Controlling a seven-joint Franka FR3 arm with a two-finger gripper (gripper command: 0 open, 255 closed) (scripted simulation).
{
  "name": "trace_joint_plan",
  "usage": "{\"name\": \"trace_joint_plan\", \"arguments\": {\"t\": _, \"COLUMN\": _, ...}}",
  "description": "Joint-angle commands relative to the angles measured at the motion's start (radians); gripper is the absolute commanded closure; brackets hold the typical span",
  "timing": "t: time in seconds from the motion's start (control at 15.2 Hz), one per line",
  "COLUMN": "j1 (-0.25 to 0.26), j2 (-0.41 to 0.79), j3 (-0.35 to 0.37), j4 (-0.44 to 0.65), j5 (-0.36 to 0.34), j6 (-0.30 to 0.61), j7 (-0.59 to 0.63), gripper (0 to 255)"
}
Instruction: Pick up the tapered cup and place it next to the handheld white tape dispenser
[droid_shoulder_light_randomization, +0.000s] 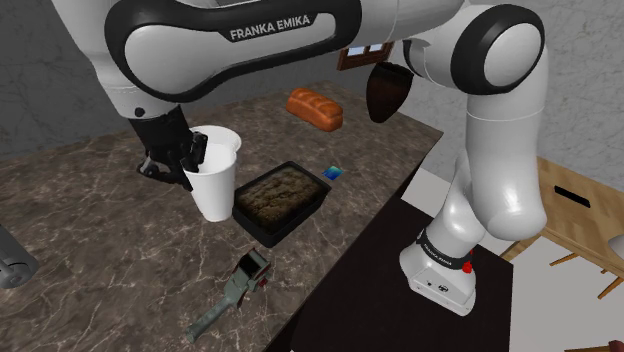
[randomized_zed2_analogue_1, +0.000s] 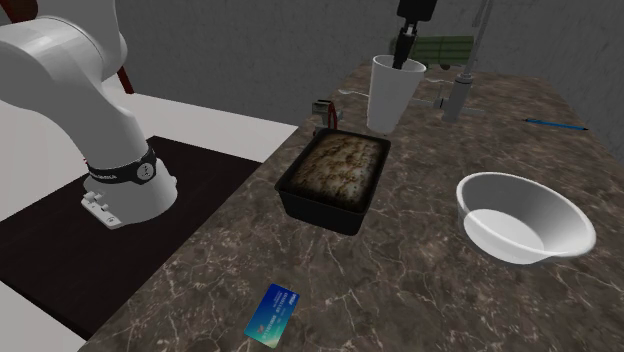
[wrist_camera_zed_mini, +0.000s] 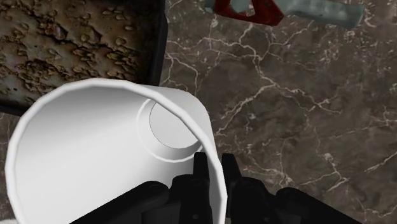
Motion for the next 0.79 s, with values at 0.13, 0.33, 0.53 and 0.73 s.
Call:
{"name": "trace_joint_plan", "arguments": {"t": 0.13, "j1": 0.0, "j2": 0.015, "j3": -0.002, "j4": -0.03, "j5": -0.005, "j6": 0.045, "j7": 0.005, "gripper": 255}}
{"name": "trace_joint_plan", "arguments": {"t": 0.33, "j1": -0.001, "j2": 0.025, "j3": -0.004, "j4": -0.055, "j5": -0.009, "j6": 0.08, "j7": 0.01, "gripper": 255}}
{"name": "trace_joint_plan", "arguments": {"t": 0.53, "j1": -0.002, "j2": 0.037, "j3": -0.006, "j4": -0.077, "j5": -0.013, "j6": 0.113, "j7": 0.014, "gripper": 255}}
{"name": "trace_joint_plan", "arguments": {"t": 0.73, "j1": -0.002, "j2": 0.051, "j3": -0.009, "j4": -0.097, "j5": -0.018, "j6": 0.146, "j7": 0.018, "gripper": 255}}
